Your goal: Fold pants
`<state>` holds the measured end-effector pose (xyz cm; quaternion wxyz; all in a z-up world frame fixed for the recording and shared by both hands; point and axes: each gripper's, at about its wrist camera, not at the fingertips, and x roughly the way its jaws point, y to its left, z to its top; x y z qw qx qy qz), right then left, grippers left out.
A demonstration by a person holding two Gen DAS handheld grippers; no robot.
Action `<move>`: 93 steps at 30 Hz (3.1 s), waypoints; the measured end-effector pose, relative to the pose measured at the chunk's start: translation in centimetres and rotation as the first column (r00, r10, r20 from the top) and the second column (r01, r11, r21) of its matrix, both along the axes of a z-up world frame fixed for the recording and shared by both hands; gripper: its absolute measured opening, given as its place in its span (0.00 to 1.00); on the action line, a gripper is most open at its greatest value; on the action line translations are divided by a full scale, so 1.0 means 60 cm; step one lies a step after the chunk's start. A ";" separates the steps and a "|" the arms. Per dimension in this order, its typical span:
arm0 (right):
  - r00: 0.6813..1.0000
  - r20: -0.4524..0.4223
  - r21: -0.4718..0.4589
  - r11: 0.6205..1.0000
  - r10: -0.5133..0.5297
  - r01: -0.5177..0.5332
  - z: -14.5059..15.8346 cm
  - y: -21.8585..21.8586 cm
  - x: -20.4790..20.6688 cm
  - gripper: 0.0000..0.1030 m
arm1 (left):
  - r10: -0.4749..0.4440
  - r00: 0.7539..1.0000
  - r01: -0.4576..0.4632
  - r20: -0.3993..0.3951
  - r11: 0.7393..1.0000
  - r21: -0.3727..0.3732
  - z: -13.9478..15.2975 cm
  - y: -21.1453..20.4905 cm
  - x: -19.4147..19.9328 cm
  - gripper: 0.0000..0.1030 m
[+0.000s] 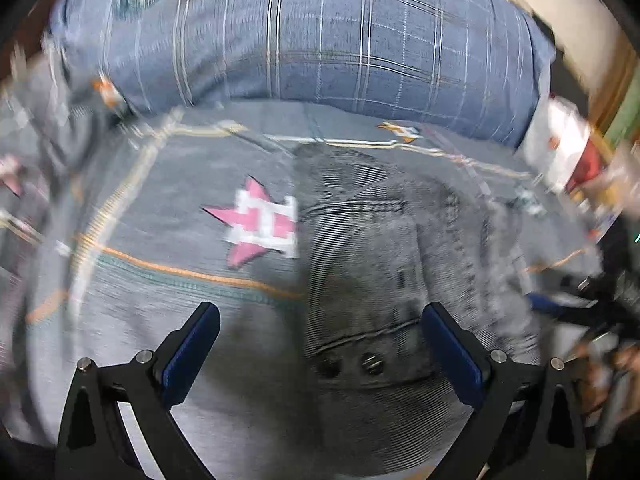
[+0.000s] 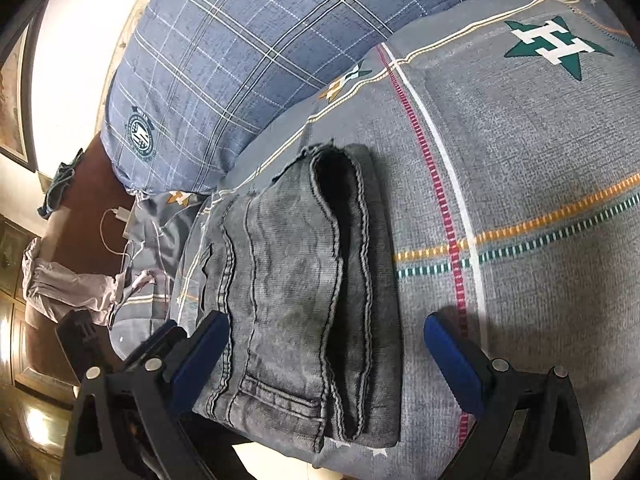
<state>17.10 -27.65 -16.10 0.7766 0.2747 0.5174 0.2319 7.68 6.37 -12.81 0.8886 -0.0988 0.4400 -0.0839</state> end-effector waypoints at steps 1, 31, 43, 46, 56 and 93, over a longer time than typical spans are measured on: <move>1.000 -0.005 0.005 1.000 0.003 -0.003 -0.001 -0.001 0.002 0.97 | 0.002 1.000 -0.003 -0.030 0.998 -0.059 -0.005 0.007 0.011 0.98; 0.995 -0.099 0.057 0.998 0.020 -0.014 -0.022 0.025 0.033 0.85 | -0.076 0.994 0.069 -0.081 0.994 -0.090 -0.057 -0.042 0.050 0.95; 0.999 -0.008 -0.299 0.953 0.040 -0.040 0.033 0.090 0.008 0.21 | -0.124 0.992 0.126 -0.029 0.990 0.065 -0.022 -0.093 0.036 0.49; 0.998 0.042 -0.332 0.942 0.054 -0.037 0.062 0.101 -0.003 0.18 | -0.137 0.991 0.137 -0.009 0.987 0.079 -0.007 -0.097 0.029 0.39; 0.998 0.011 -0.380 0.923 0.068 -0.059 0.077 0.099 0.001 0.22 | -0.164 0.986 0.162 0.007 0.982 0.093 0.010 -0.100 0.018 0.35; 0.902 0.347 -0.286 0.945 0.259 -0.161 0.335 0.251 0.033 0.15 | -0.028 0.947 -0.033 0.319 0.982 0.184 0.260 0.042 0.009 0.29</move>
